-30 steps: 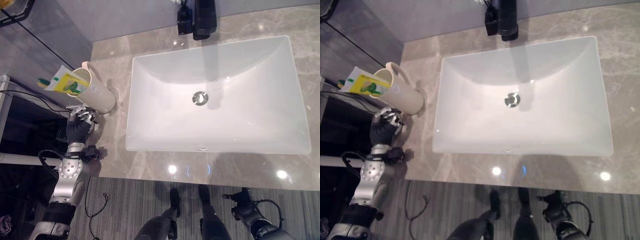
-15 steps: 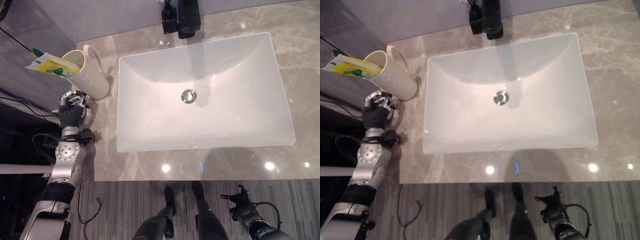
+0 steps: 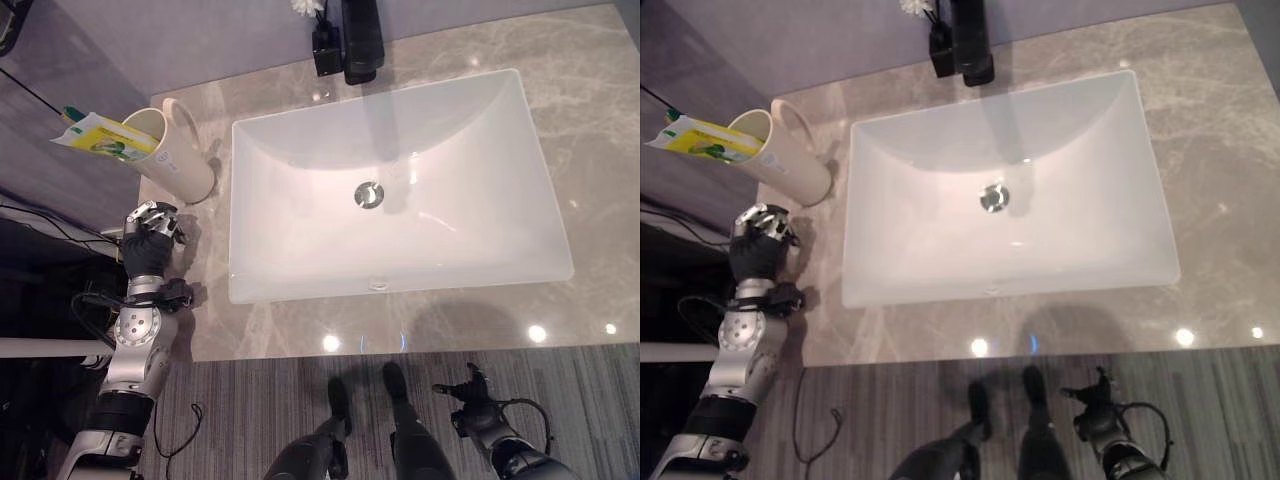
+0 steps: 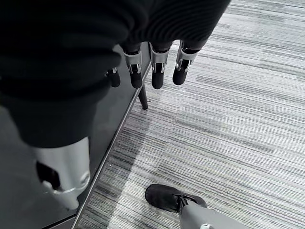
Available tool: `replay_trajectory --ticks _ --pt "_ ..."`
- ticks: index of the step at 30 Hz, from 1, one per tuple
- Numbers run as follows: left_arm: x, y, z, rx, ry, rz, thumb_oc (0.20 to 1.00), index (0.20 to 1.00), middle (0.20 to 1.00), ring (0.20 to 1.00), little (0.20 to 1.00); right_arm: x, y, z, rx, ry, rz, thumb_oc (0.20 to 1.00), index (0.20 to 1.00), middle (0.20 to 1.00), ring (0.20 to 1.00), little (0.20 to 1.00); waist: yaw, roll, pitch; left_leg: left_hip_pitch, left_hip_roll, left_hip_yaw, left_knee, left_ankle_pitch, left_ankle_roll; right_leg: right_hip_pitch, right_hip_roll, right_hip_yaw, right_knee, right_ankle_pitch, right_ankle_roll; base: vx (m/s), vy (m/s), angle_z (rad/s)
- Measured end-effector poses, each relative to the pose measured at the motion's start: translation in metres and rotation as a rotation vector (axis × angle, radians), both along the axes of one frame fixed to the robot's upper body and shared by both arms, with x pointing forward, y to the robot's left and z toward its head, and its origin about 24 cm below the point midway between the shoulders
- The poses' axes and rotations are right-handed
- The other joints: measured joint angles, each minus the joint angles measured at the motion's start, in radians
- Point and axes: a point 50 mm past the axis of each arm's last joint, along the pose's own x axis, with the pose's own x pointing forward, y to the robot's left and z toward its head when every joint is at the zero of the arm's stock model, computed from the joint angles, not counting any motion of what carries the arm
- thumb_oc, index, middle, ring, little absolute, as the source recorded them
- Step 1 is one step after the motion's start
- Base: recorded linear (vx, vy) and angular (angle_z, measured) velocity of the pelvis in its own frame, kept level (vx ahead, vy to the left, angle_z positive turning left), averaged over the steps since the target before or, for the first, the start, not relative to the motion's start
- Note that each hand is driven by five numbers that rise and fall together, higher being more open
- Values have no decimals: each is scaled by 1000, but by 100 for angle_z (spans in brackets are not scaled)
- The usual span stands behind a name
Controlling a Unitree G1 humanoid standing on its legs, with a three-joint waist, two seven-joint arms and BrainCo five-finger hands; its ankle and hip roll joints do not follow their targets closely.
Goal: Put brush and paste in cup on sink, flatten towel.
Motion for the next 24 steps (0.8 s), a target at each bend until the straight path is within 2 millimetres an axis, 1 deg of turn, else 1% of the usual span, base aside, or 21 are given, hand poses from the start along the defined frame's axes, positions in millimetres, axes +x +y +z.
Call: replay_trajectory --ticks 1,3,6,12,13,16,17,18,19,21,22,24 --pt "3 -1 2 1 -3 -3 200 200 200 200 200 0 1 -1 4 1 0 1000 1000 1000 1000 1000 -1 -2 -11 -11 0 1 0 -1 0 -12 0 1 0 2 -1 0 0 0" --pt "7 0 2 1 1 6 200 200 200 200 200 0 3 -1 8 -1 1 1000 1000 1000 1000 1000 0 -2 -14 -14 0 2 0 0 1 -13 0 2 0 10 3 6 -9 -4" --pt "14 3 8 6 -1 20 200 200 200 200 200 -3 4 -3 12 10 1 1000 1000 1000 1000 1000 -12 -5 -20 -14 0 6 0 0 1 -15 1 9 0 13 2 3 -7 -3" --pt "29 7 18 -2 2 70 200 200 200 200 200 -17 4 -11 6 60 6 1000 1000 1000 1000 1000 -25 -9 -33 -25 1 10 0 0 1 -29 2 15 0 18 3 0 -2 -2" --pt "34 9 22 16 7 83 200 200 200 200 200 -20 5 -13 5 75 12 1000 1000 1000 1000 1000 -26 -10 -33 -26 1 11 0 0 1 -31 2 16 0 18 3 0 0 0" --pt "38 15 27 18 12 108 200 200 200 200 200 -26 5 -16 6 90 10 1000 1000 1000 1000 1000 -33 -10 -33 -29 1 17 0 0 1 -36 2 18 0 19 4 -5 9 -4" --pt "38 20 28 28 20 121 200 200 200 200 200 -26 6 -16 8 91 13 1000 1000 1000 1000 1000 -41 -11 -33 -30 1 17 0 0 1 -37 3 18 0 19 4 -10 12 -6" --pt "39 30 29 49 36 155 200 200 200 200 200 -25 7 -16 9 90 16 1000 1000 1000 1000 1000 -50 -12 -33 -30 1 27 0 0 1 -39 3 22 0 18 4 -9 5 -9" --pt "40 33 30 50 41 171 200 200 200 200 200 -25 7 -16 9 89 16 1000 1000 1000 1000 1000 -50 -13 -33 -30 2 29 0 0 1 -40 3 24 0 17 6 -6 1 -9" --pt "43 36 33 50 46 190 200 200 200 200 200 -26 7 -16 9 90 16 1000 1000 1000 1000 1000 -51 -15 -32 -32 2 30 -1 0 1 -43 4 25 0 17 7 0 1 -3" --pt "45 37 36 57 46 194 200 200 200 200 200 -26 7 -16 10 90 16 1000 1000 1000 1000 1000 -52 -15 -31 -35 3 30 -1 0 1 -45 5 25 0 17 7 0 0 0" --pt "45 36 37 57 41 194 200 200 200 200 200 -26 7 -16 10 89 17 1000 1000 1000 1000 1000 -51 -17 -30 -35 4 30 -1 0 1 -45 6 25 0 17 6 0 0 0"
